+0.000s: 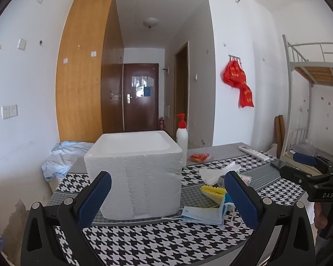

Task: Organize soft objects
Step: 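Move both grippers toward the blue face mask and yellow mesh sleeve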

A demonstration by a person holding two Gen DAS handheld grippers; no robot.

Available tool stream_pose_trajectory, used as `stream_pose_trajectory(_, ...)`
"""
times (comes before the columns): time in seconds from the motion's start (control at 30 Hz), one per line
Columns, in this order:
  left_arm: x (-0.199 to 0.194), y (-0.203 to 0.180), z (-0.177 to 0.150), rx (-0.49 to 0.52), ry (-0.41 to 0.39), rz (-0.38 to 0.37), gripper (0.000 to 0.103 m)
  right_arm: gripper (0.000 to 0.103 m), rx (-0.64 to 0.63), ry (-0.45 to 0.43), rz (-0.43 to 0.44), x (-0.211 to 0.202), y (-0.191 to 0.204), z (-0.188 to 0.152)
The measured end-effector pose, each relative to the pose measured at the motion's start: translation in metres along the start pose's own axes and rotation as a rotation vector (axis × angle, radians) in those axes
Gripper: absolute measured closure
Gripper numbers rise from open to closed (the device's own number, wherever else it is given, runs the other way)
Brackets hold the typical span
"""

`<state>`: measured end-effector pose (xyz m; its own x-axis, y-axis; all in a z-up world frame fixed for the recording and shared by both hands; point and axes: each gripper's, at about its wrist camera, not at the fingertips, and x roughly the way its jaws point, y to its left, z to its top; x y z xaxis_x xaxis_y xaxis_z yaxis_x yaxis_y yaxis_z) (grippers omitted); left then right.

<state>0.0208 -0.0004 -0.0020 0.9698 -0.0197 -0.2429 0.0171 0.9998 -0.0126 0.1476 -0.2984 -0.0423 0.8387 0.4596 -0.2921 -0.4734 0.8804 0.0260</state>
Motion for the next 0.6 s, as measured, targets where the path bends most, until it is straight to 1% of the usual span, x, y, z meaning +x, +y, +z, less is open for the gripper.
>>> stream_pose_trajectory(0.23,0.015,-0.002,-0.004,0.007,0.044,-0.029,0.001,0.001,0.004,0.041,-0.006,0.013,-0.003,-0.002)
stream_pose_trajectory(0.6,0.033,-0.013,-0.009,0.044,0.092,-0.1,0.001,0.001,0.022,0.09,-0.034,0.031,-0.013,-0.005)
